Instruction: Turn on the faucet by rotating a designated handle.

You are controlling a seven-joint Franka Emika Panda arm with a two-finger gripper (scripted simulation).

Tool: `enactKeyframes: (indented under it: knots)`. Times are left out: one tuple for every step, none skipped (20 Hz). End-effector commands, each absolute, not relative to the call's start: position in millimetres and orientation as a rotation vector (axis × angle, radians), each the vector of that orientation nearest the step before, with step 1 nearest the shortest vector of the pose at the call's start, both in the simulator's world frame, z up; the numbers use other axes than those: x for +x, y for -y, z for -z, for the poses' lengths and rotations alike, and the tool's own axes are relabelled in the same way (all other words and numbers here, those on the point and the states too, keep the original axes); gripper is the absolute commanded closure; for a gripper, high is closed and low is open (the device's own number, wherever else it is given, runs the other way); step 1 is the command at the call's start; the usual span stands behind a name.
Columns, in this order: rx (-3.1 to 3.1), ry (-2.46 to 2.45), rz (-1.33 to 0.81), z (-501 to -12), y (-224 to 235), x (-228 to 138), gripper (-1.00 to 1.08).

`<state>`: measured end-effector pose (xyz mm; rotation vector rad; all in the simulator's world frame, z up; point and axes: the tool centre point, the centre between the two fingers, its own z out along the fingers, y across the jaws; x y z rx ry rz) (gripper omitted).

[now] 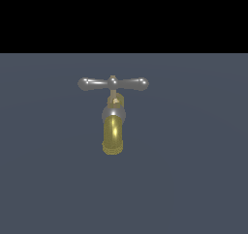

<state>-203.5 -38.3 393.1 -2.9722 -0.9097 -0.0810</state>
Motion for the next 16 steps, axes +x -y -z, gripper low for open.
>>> enactKeyframes:
  knots:
    - [-2.945, 1.001, 0.076, -380.3, 43.4, -196.2, 1.08]
    - [-2.934, 1.037, 0.074, -375.3, 45.3, -193.2, 1.08]
    - [-2.923, 1.072, 0.072, -370.3, 47.1, -190.1, 1.08]
    - [-2.91, 1.107, 0.07, -365.2, 48.9, -187.0, 1.08]
    - [-2.898, 1.142, 0.068, -360.2, 50.6, -183.8, 1.08]
    - [-2.885, 1.177, 0.066, -355.2, 52.2, -180.5, 1.08]
    - [-2.872, 1.212, 0.064, -350.3, 53.8, -177.3, 1.08]
    - [-2.858, 1.246, 0.062, -345.3, 55.2, -174.0, 1.08]
    - [-2.844, 1.281, 0.059, -340.3, 56.7, -170.6, 1.08]
    - [-2.83, 1.315, 0.057, -335.3, 58.0, -167.3, 1.08]
    - [-2.815, 1.349, 0.055, -330.4, 59.3, -163.9, 1.08]
    - [-2.8, 1.382, 0.053, -325.5, 60.5, -160.4, 1.08]
    - [-2.784, 1.415, 0.051, -320.6, 61.6, -157.0, 1.08]
    - [-2.768, 1.448, 0.049, -315.7, 62.6, -153.5, 1.08]
    - [-2.752, 1.481, 0.046, -310.8, 63.5, -150.0, 1.08]
    - [-2.736, 1.513, 0.044, -306.0, 64.4, -146.6, 1.08]
